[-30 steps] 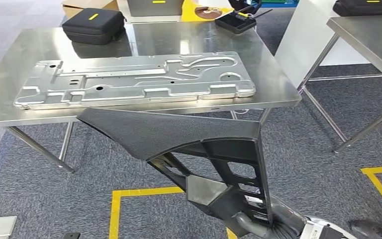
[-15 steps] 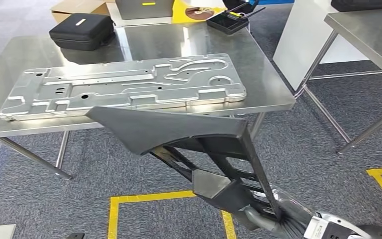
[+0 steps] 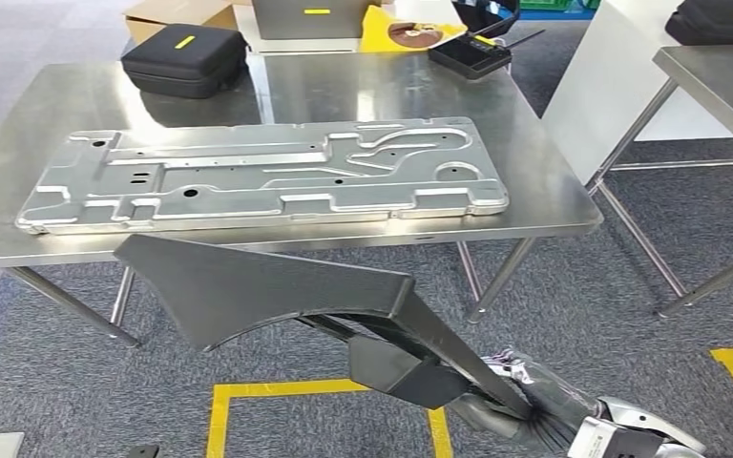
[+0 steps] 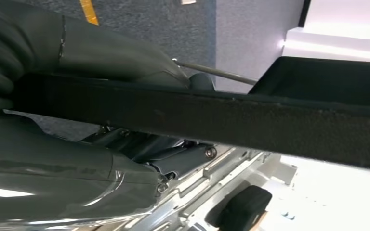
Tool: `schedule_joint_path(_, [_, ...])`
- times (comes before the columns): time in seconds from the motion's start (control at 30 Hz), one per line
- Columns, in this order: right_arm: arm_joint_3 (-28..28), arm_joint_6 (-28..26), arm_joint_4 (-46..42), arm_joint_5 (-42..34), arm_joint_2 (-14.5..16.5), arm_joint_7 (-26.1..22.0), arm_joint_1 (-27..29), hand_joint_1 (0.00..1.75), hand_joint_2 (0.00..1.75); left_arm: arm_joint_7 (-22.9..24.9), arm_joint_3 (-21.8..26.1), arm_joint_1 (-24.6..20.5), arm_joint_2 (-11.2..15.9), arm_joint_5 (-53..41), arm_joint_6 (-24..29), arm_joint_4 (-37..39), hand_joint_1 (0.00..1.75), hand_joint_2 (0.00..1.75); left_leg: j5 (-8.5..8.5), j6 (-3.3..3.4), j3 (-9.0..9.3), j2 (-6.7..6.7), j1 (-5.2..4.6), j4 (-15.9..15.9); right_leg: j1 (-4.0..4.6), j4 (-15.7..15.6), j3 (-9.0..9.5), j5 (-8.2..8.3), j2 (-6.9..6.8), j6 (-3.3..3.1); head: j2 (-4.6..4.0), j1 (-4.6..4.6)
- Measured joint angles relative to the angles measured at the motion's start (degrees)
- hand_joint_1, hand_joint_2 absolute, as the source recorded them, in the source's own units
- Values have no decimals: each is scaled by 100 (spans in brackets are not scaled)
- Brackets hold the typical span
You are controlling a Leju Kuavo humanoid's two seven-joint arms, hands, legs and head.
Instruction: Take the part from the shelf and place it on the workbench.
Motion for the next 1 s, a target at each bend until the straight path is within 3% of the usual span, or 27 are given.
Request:
schedule_joint_path(0.07, [2,-8,11,-3,5,-6,1,175,175,-6,1,1,-4,4,-4,0,0,175,-109,-47,149,-25,9,0,-4,-649,199,505,9,23,0,-1])
schedule_joint_path(0.1, [3,-15,15,-3,8,-7,5,175,175,-9,1,-6,-5,7,-6,0,0,175,-157,-78,192,-36,5,7,-1,-934,312,628,18,14,0,-2])
schedule_joint_path(0.23, [6,-25,17,3,22,-6,40,175,175,-14,1,-33,-8,18,-8,0,0,175,-234,-169,213,-46,-7,-22,15,-1183,418,536,35,-160,0,-3])
schedule_joint_path(0.3, [7,-25,12,1,33,-11,44,175,175,-21,1,-40,-11,18,-9,0,0,175,-349,-230,158,-6,-5,151,-13,-1206,473,497,9,-234,0,-7])
schedule_joint_path(0.33, [8,-25,9,1,40,-14,47,175,175,-24,1,-44,-13,18,-9,0,0,175,-467,-263,29,22,3,409,-26,-1215,509,472,-10,-265,0,-8])
schedule_joint_path(0.4, [11,-25,7,1,51,-19,56,175,175,-26,1,-40,-16,18,-10,0,0,175,-730,-314,-434,66,26,1195,-25,-1216,564,414,-43,-301,0,-11])
schedule_joint_path(0.43, [13,-25,7,1,55,-19,63,175,175,-26,1,-31,-16,18,-10,0,0,175,-786,-325,-661,74,33,1522,-25,-1216,596,385,-50,-303,0,-11])
schedule_joint_path(0.47, [15,-25,8,1,58,-19,70,175,175,-26,1,-20,-16,18,-10,0,0,175,-724,-325,-810,79,35,1669,-24,-1216,640,351,-55,-302,0,-11])
schedule_joint_path(0.5, [16,-25,8,1,62,-19,75,175,175,-26,1,-10,-16,19,-10,0,0,175,-537,-311,-851,81,33,1588,-23,-1216,698,312,-55,-297,0,-11])
schedule_joint_path(0.57, [16,-27,7,1,73,-28,78,175,175,-26,1,-5,-15,22,-10,0,0,175,2,-246,-682,88,18,956,-21,-1223,834,224,-58,-275,0,-10])
schedule_joint_path(0.6, [16,-28,7,1,83,-38,76,175,175,-27,2,-6,-14,25,-10,0,0,175,191,-205,-581,99,-3,661,-15,-1229,885,186,-58,-254,0,-10])
schedule_joint_path(0.63, [16,-29,7,0,95,-48,75,175,175,-29,3,-10,-14,26,-9,0,0,175,268,-168,-503,109,-24,452,-15,-1239,912,161,-58,-227,0,-11])
schedule_joint_path(0.77, [12,-25,-4,1,131,-67,73,175,175,-45,6,-11,-13,34,-7,-1,0,175,166,-112,-378,119,-35,179,-16,-1311,945,125,-65,-98,0,-13])
schedule_joint_path(0.83, [4,-25,-22,-1,140,-75,54,175,175,-53,9,-11,-10,41,-7,-2,0,175,169,-67,-273,119,0,73,-10,-1051,852,-18,-53,-65,0,-11])
schedule_joint_path(0.93, [0,-24,-19,-3,148,-80,47,175,175,-60,12,-21,-8,44,-19,-2,0,175,101,-21,-153,120,7,37,-9,-47,253,-352,-32,-48,0,-9])
schedule_joint_path(0.97, [-1,-23,-14,-4,149,-80,53,175,175,-61,12,-18,-8,43,-22,-2,0,175,65,-20,-109,117,6,37,-9,151,86,-335,-29,-36,0,-8])
schedule_joint_path(1.0, [-4,-22,-10,-4,149,-79,56,175,175,-62,12,-14,-8,43,-23,-2,0,175,26,-25,-56,113,6,37,-9,144,14,-196,-27,-27,0,-9])
